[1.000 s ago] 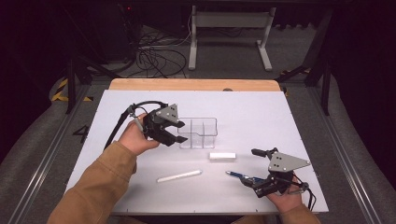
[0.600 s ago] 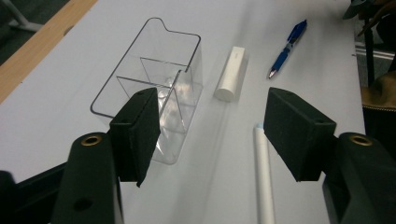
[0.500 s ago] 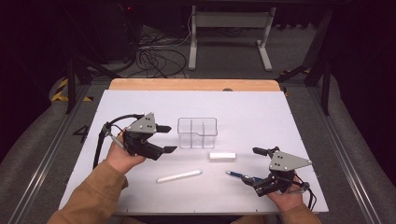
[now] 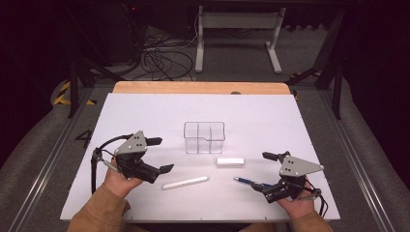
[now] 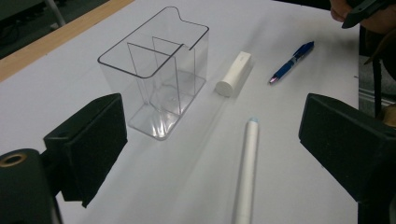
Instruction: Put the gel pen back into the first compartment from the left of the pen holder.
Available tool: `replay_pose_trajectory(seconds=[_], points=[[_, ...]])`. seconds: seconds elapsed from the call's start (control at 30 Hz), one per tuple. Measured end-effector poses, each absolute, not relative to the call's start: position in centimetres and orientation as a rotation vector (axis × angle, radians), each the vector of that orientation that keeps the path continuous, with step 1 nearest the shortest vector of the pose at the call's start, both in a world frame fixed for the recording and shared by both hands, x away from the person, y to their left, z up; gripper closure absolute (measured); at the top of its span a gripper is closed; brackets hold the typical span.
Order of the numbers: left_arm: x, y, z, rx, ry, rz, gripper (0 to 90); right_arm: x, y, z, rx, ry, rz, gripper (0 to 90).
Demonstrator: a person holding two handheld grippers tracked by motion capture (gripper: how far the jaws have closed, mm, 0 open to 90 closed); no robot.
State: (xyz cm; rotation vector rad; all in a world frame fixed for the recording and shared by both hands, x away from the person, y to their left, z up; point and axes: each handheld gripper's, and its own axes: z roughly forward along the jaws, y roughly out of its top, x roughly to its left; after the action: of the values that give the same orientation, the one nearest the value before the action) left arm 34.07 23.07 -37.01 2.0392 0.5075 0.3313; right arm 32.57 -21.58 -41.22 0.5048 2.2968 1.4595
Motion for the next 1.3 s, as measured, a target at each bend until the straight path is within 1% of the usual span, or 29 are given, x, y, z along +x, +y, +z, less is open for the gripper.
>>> replay_pose_trajectory(seconds=[0.23,0.43,0.53,0.77,0.9,1.3], points=[[34.2,23.4,-37.7,2.046,0.532,0.325,4.4,32.5,-21.6,-41.1,0.51,2.296,1.455,1.2],[33.9,23.9,-38.0,2.004,0.551,0.32,0.6,32.6,-21.7,-41.2,0.533,2.306,1.447,1.3],[33.8,24.1,-38.0,1.981,0.55,0.313,0.5,32.6,-21.7,-41.2,0.542,2.306,1.449,1.6],[33.3,24.2,-37.9,1.992,0.529,0.378,0.6,32.6,-21.7,-41.0,0.56,2.326,1.427,6.2],[33.0,24.2,-38.0,1.992,0.562,0.409,0.6,32.6,-21.6,-40.7,0.567,2.332,1.41,8.1],[32.8,24.9,-37.9,1.947,0.567,0.392,0.8,33.8,-20.5,-40.1,0.615,2.427,1.28,14.6]])
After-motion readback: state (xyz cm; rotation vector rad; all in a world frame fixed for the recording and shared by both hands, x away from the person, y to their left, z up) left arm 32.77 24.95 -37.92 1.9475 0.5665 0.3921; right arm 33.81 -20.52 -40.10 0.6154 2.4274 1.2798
